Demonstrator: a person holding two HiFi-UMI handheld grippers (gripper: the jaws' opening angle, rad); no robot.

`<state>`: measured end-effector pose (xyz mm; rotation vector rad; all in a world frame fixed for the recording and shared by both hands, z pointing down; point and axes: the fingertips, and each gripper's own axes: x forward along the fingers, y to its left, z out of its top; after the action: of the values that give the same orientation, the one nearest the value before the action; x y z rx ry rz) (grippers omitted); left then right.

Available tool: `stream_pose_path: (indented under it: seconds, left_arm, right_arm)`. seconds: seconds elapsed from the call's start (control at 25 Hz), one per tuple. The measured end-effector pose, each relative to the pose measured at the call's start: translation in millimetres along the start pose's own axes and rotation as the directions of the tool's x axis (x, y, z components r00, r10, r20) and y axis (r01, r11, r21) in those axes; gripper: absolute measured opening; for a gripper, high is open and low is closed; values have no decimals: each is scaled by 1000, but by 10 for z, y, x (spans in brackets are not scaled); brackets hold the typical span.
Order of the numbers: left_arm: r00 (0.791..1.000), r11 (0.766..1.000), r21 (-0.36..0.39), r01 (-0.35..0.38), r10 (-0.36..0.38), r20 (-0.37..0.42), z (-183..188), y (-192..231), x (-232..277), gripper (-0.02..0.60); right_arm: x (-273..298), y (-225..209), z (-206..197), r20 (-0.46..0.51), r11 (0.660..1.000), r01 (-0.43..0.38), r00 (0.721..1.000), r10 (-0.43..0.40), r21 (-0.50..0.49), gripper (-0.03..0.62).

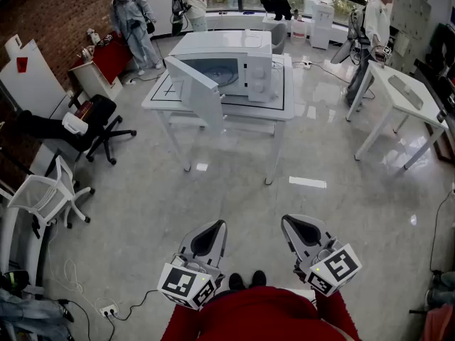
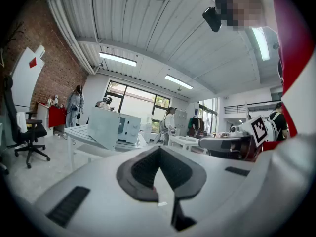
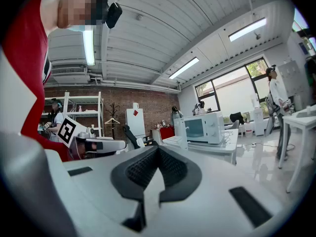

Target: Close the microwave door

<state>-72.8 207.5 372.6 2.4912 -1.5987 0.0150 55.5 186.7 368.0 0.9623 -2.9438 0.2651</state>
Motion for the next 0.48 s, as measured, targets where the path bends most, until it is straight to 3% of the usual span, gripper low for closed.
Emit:
stream_pose_path:
  seconds: [0.48]
  left_arm:
    - [1000, 1000, -7, -20, 20, -3, -34, 59, 54, 11]
  right_arm:
    - [6, -73, -28, -5, 1000, -4, 1000, 5, 7, 14]
